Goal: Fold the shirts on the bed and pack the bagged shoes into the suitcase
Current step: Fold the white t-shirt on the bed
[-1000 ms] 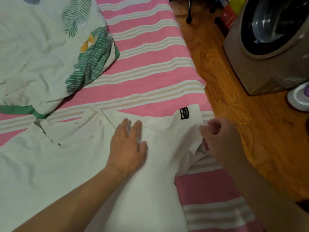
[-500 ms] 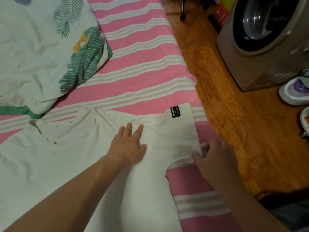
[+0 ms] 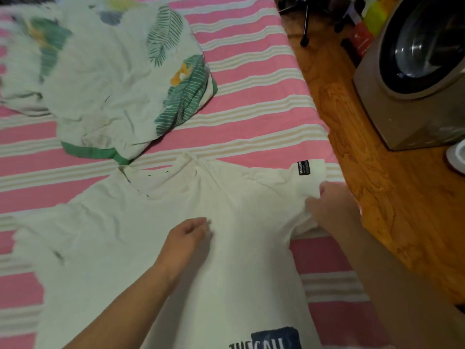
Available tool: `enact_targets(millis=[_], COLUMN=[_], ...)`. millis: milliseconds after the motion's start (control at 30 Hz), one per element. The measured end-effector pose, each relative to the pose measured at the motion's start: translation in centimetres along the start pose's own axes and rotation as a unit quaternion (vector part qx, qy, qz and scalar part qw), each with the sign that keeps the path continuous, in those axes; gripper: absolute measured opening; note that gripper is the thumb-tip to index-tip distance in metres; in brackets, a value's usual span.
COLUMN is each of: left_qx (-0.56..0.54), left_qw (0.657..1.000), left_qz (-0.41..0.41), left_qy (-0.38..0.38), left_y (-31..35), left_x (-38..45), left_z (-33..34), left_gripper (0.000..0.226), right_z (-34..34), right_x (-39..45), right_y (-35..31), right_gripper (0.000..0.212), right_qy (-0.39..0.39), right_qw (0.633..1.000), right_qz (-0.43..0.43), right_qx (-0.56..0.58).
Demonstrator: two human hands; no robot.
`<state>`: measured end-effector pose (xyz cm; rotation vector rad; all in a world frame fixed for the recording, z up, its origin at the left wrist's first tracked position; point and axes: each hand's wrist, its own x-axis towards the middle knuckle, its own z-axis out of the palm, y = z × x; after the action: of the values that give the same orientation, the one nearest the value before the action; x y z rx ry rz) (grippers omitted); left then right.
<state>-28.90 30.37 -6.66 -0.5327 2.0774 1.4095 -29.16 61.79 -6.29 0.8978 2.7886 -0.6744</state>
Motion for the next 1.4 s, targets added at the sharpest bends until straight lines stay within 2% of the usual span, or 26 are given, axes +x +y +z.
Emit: enact_targets(millis=[67, 133, 233, 267, 300, 367, 433, 500, 567, 667, 700, 767, 800, 867, 933, 1033, 1133, 1200, 1233, 1300, 1333, 1400], left_qx=[-0.110, -0.224, -0.312, -0.309, -0.297, -0.227, -0.175, -0.188, -0.223, -0.278, -0.245, -0.071, 0.009, 0.076, 0.084, 0.070, 0.018, 0.052, 0.085, 0.137, 0.139, 0.119], left_qw=[0.993, 0.973, 0.947, 0.947, 0.950, 0.970, 0.981, 0.979, 0.972, 0.957, 0.966, 0.996, 0.997, 0.991, 0.983, 0.975, 0.974, 0.970, 0.969, 0.966, 0.968, 0.970], left_qz=[-0.031, -0.048, -0.069, -0.080, -0.089, -0.087, -0.077, -0.068, -0.054, -0.048, -0.037, 0.028, 0.065, 0.111, 0.159, 0.205, 0.220, 0.235, 0.234, 0.216, 0.206, 0.205], left_qy=[-0.012, -0.012, -0.022, -0.021, -0.023, -0.025, -0.035, -0.046, -0.055, -0.067, -0.068, -0.055, -0.034, 0.003, 0.038, 0.055, 0.050, 0.021, -0.001, -0.041, -0.046, -0.045], left_y=[-1.8, -2.4, -4.3, -5.1, -5.9, -7.1, -7.8, -7.5, -6.5, -5.4, -5.3, -5.7, -5.9, -5.3, -3.6, 0.3, 2.3, 2.1, 1.7, 0.7, 0.4, 0.5], left_x=[-0.8, -0.3, -0.5, -0.7, -1.1, -1.7, -1.7, -1.2, -0.4, 2.2, 2.7, 3.1, 3.2, 2.4, 2.0, 0.9, 0.5, 0.6, 0.7, 1.2, 1.5, 1.8], left_z=[-2.8, -4.4, -7.4, -8.1, -8.6, -9.2, -9.3, -8.6, -7.4, -5.3, -4.7, -3.4, -2.9, -2.9, -4.5, -8.7, -13.9, -17.3, -18.7, -20.8, -21.6, -22.8], left_gripper=[0.019, 0.023, 0.025, 0.026, 0.024, 0.020, 0.045, 0.066, 0.052, 0.032, 0.030, 0.027, 0.024, 0.019, 0.028, 0.048, 0.070, 0.080, 0.079, 0.055, 0.043, 0.035], right_z=[-0.5, 0.3, 5.0, 6.6, 8.0, 9.2, 9.6, 9.2, 8.4, 8.2, 8.5, 8.7, 8.5, 7.6, 5.9, 3.5, 4.6, 7.2, 9.0, 12.3, 13.6, 15.5], right_x=[-1.9, -4.3, -10.6, -12.6, -14.4, -17.5, -20.3, -22.8, -26.0, -30.9, -32.3, -34.9, -35.8, -38.0, -40.4, -45.2, -49.6, -50.8, -51.0, -51.0, -51.0, -51.0], right_y=[-4.6, -9.3, -14.2, -14.5, -14.0, -11.2, -5.7, 1.2, 7.0, 11.6, 12.4, 13.2, 13.3, 12.9, 11.3, 7.0, 2.7, 0.0, -1.3, -3.6, -4.5, -6.1], right_gripper=[0.031, 0.028, 0.015, 0.025, 0.038, 0.047, 0.048, 0.049, 0.056, 0.053, 0.046, 0.027, 0.021, 0.022, 0.018, 0.011, 0.010, 0.010, 0.013, 0.016, 0.016, 0.017], right_qy=[-0.025, -0.068, -0.211, -0.239, -0.248, -0.202, -0.138, -0.069, -0.052, -0.102, -0.120, -0.137, -0.139, -0.115, -0.060, -0.032, -0.088, -0.155, -0.193, -0.263, -0.277, -0.283], right_qw=[0.996, 0.982, 0.921, 0.908, 0.907, 0.939, 0.975, 0.996, 0.995, 0.986, 0.982, 0.973, 0.967, 0.961, 0.976, 0.998, 0.992, 0.982, 0.976, 0.961, 0.957, 0.955], right_qz=[-0.041, -0.134, -0.305, -0.328, -0.329, -0.263, -0.164, -0.058, 0.035, 0.127, 0.147, 0.188, 0.213, 0.248, 0.208, 0.037, -0.090, -0.104, -0.098, -0.086, -0.085, -0.078], right_qx=[0.080, 0.114, 0.120, 0.103, 0.086, 0.085, 0.057, -0.025, -0.079, -0.037, -0.014, 0.006, 0.019, 0.047, 0.022, -0.047, -0.015, 0.004, 0.012, 0.025, 0.030, 0.046])
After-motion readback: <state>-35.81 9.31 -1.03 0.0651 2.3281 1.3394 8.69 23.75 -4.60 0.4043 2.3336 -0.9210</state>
